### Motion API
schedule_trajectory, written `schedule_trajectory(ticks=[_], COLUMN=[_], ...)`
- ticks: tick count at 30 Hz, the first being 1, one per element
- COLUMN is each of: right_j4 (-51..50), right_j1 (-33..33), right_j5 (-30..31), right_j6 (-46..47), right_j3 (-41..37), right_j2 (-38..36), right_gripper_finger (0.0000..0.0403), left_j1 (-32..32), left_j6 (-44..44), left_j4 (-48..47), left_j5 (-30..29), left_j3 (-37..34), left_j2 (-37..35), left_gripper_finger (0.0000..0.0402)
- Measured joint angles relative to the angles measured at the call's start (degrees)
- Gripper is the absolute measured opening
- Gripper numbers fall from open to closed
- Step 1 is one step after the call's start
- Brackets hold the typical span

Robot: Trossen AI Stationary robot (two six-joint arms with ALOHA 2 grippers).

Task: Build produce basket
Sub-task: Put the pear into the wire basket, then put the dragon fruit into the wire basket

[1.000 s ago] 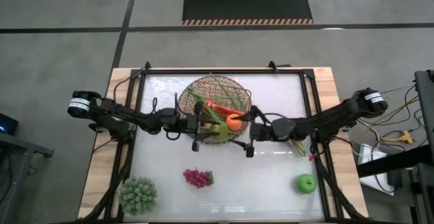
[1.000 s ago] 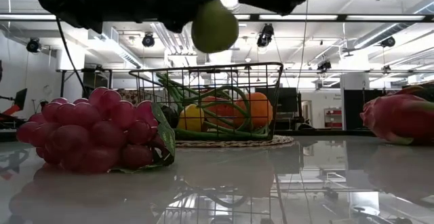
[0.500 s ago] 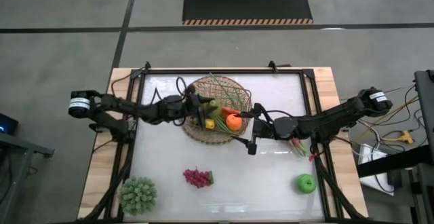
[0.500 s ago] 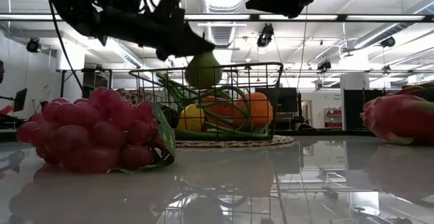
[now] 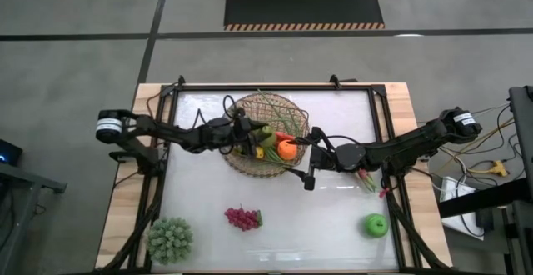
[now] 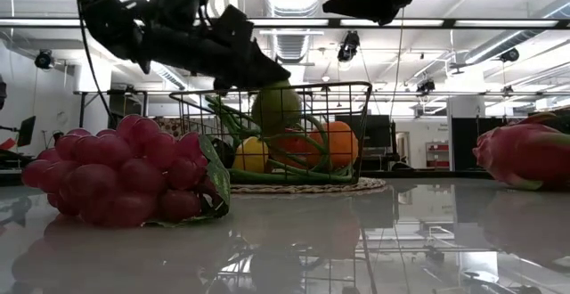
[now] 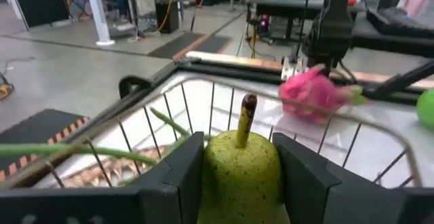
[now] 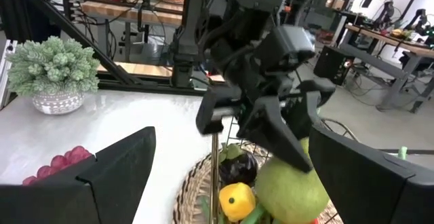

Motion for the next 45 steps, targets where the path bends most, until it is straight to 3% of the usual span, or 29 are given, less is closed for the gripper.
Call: schedule_trajectory(ticks=[10,28,39,45], right_j4=[-0.50,-0.92,-1.03,-1.83], right_j1=[0.00,0.00,0.02,0.02], right_j5=[0.37,0.46,1.92,4.86], right_j6=[0.99,2.19,4.41,6.03], right_j3=[0.00,-0.02,-0.04,-0.04], right_j2=[0.00,0.04,0.04,0.04], right_gripper_finger=[0.0368,0.0368,0.0368,0.0368], left_j1=[-0.07,-0.07,-0.07,-0.08], left_j6=[-0.01,-3.29,-3.22,-1.62], left_j4=[-0.07,-2.15,-2.27,-2.91], left_j5=[1.33,1.11,1.28,1.28], left_j3=[2.97,2.52,2.47,2.28], left_j2=[6.31,6.60,6.58,4.65], left_gripper_finger=[0.0137,0.0164,0.0251,0.0271])
